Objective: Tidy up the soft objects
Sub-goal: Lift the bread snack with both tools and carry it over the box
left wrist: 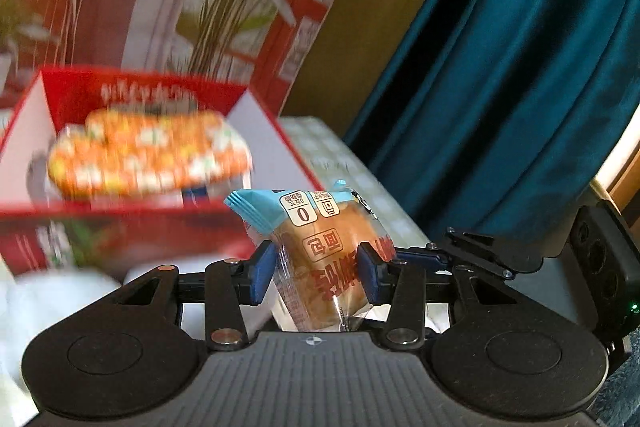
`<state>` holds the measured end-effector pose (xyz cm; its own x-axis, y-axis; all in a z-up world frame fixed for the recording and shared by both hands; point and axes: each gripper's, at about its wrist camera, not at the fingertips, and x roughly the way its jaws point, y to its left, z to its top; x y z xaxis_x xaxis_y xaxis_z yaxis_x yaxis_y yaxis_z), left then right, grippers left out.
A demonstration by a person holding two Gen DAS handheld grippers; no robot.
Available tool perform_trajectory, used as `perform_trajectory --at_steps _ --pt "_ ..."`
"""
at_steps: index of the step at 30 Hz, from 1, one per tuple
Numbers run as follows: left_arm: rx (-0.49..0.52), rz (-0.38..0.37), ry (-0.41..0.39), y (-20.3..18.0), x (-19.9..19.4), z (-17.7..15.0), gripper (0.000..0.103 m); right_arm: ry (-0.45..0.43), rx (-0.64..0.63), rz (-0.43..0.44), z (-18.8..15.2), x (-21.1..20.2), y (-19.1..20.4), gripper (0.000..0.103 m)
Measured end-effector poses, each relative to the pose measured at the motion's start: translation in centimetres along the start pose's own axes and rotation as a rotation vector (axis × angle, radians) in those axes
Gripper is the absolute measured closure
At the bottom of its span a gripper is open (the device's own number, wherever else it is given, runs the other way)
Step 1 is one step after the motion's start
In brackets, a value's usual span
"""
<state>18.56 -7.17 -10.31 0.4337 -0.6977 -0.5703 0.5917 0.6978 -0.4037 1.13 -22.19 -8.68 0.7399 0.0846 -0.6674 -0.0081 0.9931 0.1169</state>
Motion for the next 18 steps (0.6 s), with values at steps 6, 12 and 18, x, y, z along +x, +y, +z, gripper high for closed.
perform_trajectory --at_steps 6,12,18 --pt "0.052 0.052 -0.037 1.1 1.6 4.5 0.056 -0.005 -0.029 -0.013 5.1 2.7 -2.4 0.045" --pt "-0.027 0.062 -0.082 4.4 2.6 7.3 0.056 0.006 0.036 0.013 8.1 7.2 -5.4 0.045" --pt "-0.106 0.129 -0.035 6.9 5.9 7.3 0.057 0.089 0.092 0.031 8.4 12.1 -7.1 0.045"
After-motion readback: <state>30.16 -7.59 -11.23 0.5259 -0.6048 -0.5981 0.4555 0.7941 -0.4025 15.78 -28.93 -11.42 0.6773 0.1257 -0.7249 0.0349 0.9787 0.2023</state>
